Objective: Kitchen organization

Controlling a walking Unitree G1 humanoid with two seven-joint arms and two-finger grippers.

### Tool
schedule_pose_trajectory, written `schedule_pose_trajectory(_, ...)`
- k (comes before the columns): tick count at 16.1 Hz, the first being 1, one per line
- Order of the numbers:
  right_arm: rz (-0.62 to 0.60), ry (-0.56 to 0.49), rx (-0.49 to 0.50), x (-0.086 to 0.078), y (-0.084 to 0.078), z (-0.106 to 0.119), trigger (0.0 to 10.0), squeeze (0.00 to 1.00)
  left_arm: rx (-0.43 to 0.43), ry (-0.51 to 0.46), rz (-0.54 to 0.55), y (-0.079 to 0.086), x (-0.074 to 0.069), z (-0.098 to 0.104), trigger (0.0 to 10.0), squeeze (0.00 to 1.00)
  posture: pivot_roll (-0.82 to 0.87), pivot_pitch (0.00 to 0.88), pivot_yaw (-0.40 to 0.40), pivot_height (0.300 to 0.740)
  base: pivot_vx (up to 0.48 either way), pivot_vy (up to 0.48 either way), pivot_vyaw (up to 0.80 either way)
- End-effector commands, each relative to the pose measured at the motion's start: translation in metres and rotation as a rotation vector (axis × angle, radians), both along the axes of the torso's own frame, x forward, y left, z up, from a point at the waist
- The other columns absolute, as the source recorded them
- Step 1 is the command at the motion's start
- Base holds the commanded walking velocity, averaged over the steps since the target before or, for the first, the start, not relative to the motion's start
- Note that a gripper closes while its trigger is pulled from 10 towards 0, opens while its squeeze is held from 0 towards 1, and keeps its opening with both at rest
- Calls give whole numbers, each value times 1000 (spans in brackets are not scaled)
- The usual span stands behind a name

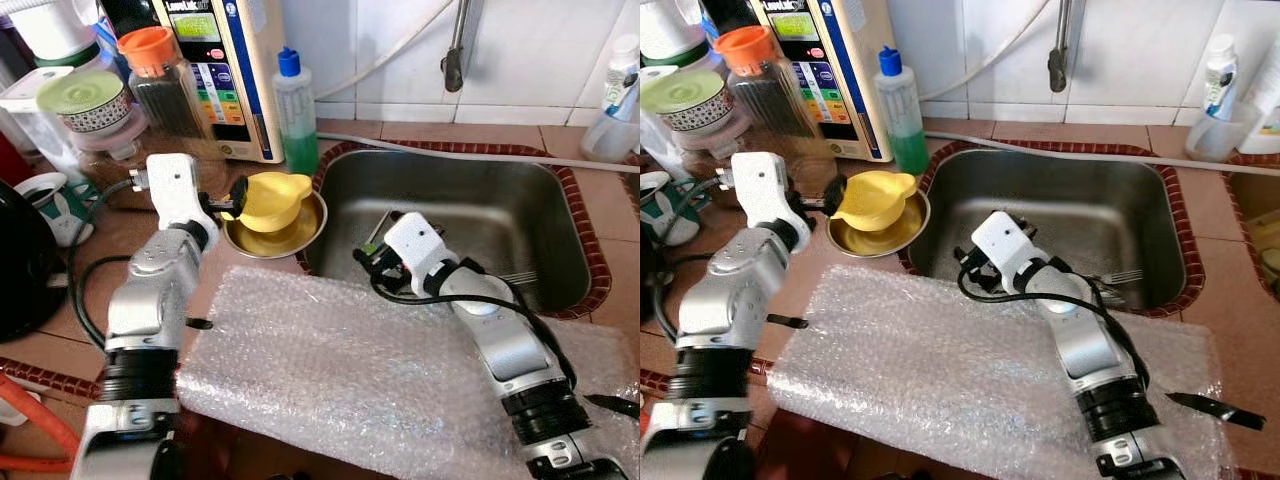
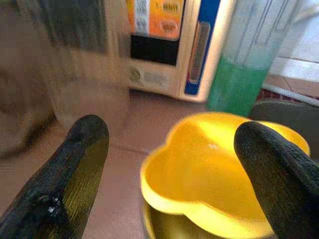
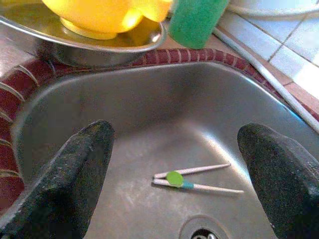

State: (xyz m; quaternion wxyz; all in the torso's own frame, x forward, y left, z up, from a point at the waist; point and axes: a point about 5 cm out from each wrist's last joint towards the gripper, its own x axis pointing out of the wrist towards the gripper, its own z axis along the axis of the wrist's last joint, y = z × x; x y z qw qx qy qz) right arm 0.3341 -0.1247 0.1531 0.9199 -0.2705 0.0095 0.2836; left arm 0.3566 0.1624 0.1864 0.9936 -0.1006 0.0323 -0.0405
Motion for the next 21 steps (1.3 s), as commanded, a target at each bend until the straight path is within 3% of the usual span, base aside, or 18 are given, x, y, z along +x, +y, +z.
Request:
schedule_pose_trajectory(1, 32, -13, 0, -3, 10, 5, 10000, 0, -55, 40, 27, 3, 2, -1, 10000, 0, -220, 95, 166, 740, 0, 0, 0)
schedule_pose_trajectory(5, 44, -11, -3, -5, 14, 7, 10000, 0, -167, 99, 1, -6, 2, -3, 10000, 0, -219, 95, 164, 740, 0, 0, 0)
schedule_pose_trajectory(9, 138, -18, 40, -14, 26, 13, 10000, 0, -202, 141, -20, -10, 1, -5, 10000, 0, -220, 97, 166, 740, 0, 0, 0)
schedule_pose_trajectory(18, 163, -17, 48, -17, 30, 16, 10000, 0, -201, 179, 1, -8, 2, -6, 9843, 0, -218, 98, 166, 740, 0, 0, 0)
schedule_pose_trajectory(19, 163, -18, 47, -17, 30, 16, 10000, 0, -193, 192, 14, -6, 1, -7, 4902, 0, -218, 98, 166, 740, 0, 0, 0)
schedule_pose_trajectory(20, 163, -19, 46, -17, 29, 17, 10000, 0, -197, 198, 17, -6, 1, -7, 2196, 0, -218, 98, 166, 740, 0, 0, 0)
schedule_pose_trajectory(21, 163, -20, 44, -17, 29, 17, 10000, 0, -203, 203, 15, -6, 1, -8, 941, 0, -218, 98, 166, 740, 0, 0, 0)
